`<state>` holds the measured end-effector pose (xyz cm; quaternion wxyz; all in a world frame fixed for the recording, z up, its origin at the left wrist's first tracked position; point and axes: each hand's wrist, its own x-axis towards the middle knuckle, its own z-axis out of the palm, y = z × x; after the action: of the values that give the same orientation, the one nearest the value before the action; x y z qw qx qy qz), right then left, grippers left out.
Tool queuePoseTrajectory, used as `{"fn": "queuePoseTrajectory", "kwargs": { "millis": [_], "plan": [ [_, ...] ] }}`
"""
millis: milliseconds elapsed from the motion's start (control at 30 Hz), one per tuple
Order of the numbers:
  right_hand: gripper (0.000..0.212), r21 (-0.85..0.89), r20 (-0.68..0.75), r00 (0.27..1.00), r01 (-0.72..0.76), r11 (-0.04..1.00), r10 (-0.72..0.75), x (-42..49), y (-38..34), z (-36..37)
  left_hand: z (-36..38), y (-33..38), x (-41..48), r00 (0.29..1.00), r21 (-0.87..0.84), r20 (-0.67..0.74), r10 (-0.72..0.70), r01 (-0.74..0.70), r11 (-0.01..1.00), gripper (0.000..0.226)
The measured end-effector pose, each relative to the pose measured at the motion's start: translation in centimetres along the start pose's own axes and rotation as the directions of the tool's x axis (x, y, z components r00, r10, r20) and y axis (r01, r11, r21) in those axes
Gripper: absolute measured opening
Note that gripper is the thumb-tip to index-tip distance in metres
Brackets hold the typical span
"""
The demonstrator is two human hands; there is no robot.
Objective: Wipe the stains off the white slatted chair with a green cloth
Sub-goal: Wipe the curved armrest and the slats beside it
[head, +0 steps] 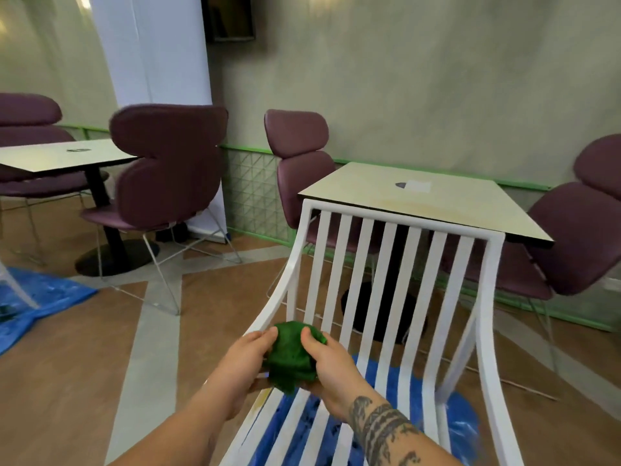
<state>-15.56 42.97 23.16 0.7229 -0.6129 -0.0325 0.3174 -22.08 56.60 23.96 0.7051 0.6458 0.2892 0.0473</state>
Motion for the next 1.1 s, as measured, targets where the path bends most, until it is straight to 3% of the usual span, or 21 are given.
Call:
{"fn": "queuePoseTrajectory", "kwargs": {
  "millis": [133,267,400,533,733,933,1100],
  "plan": [
    [0.034,-0.019,0.005,1.0,0.027,0.999,-0.027,-2.9,-1.5,-1.8,1.2,1.0,-2.0,0.999,0.081,0.027,-0.023,0.02,0.997,0.022],
    [0.042,0.122,0.033,0.999,0.026,0.992,-0.03,-5.3,-2.5,-3.1,2.7,2.2,-3.6,0.999,-0.069,-0.045,0.019,-0.022,0.997,0.014],
    [0.027,0.021,-0.01,0.986,0.167,0.986,-0.167,-7.4,-3.2,-3.4,3.9,3.7,-5.9,0.998,-0.099,-0.006,0.061,-0.061,0.993,0.017],
    [0.024,0.024,-0.071,0.977,0.203,0.979,-0.201,-9.3,-4.3,-3.5,4.9,4.5,-8.6,0.991,-0.022,0.129,0.019,-0.016,1.0,0.026],
    [0.026,-0.174,-0.129,0.965,0.203,0.964,-0.226,-11.0,-4.2,-4.0,5.4,4.5,-10.0,0.993,-0.138,0.085,0.088,-0.075,0.988,0.019],
    [0.022,-0.075,-0.091,0.964,0.244,0.967,-0.25,-11.4,-3.7,-3.4,5.4,5.0,-10.4,0.972,0.08,-0.051,0.23,-0.225,0.971,0.018],
    [0.023,0.129,-0.11,0.97,0.231,0.964,-0.218,-10.8,-5.0,-3.0,5.8,5.8,-10.8,0.987,-0.234,0.13,0.097,-0.064,0.97,0.028]
  ]
}}
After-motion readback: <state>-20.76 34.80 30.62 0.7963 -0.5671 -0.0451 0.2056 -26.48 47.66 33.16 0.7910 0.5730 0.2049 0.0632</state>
